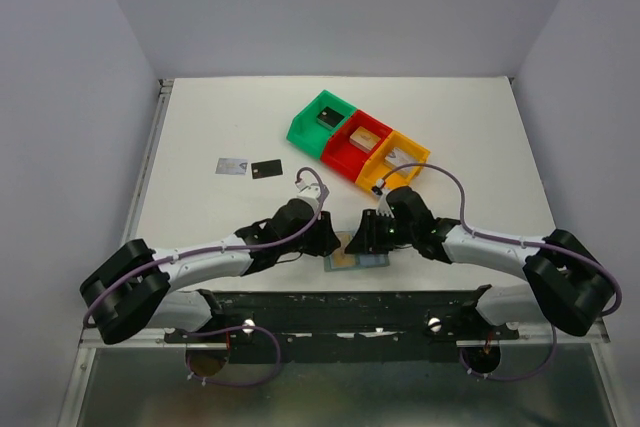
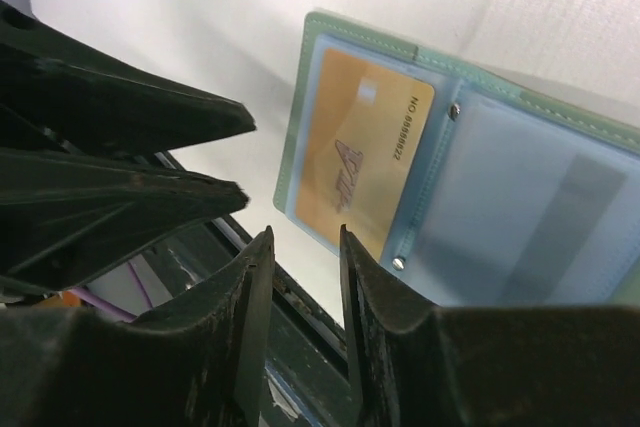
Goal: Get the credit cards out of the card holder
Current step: Remove the credit card from the card holder.
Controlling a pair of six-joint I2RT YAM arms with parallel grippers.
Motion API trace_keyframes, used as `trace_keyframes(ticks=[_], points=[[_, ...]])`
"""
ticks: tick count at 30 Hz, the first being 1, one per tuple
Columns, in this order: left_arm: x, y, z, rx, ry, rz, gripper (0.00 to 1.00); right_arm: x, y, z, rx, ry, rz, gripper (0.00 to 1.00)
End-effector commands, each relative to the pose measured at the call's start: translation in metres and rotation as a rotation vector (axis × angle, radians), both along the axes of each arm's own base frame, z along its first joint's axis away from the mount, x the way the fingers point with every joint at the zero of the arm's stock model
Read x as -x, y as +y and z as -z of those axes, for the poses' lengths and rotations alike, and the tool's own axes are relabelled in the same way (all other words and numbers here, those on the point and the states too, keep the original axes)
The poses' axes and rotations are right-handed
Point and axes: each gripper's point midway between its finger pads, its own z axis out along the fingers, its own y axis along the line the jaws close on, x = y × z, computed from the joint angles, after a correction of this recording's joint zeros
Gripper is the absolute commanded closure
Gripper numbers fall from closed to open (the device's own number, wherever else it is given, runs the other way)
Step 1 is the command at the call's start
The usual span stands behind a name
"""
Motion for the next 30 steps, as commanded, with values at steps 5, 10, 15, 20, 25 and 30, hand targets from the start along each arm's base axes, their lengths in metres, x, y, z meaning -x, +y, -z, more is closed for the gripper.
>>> trace_keyframes(ticks=[5,10,15,20,25,30], points=[[0.003,0.009,0.028,-0.063,0.043,-0.017,0.57,-0.004,0.004,0.004,-0.037,0.008,0.039,0.60],[0.004,0.012,0.037,-0.085,0.055,-0.014,0.59,-0.006,-0.001,0.012,-0.005,0.019,0.075,0.58],[0.002,0.021,0.045,-0.125,0.056,-0.053,0.61,-0.008,-0.002,0.017,0.003,0.031,0.091,0.58],[0.002,0.023,0.048,-0.141,0.058,-0.058,0.63,-0.010,-0.001,0.021,0.004,0.040,0.102,0.57],[0.003,0.025,0.055,-0.156,0.070,-0.061,0.66,-0.013,-0.004,0.023,0.026,0.040,0.128,0.57],[0.004,0.027,0.057,-0.161,0.076,-0.064,0.68,-0.014,-0.008,0.025,0.046,0.036,0.143,0.57]])
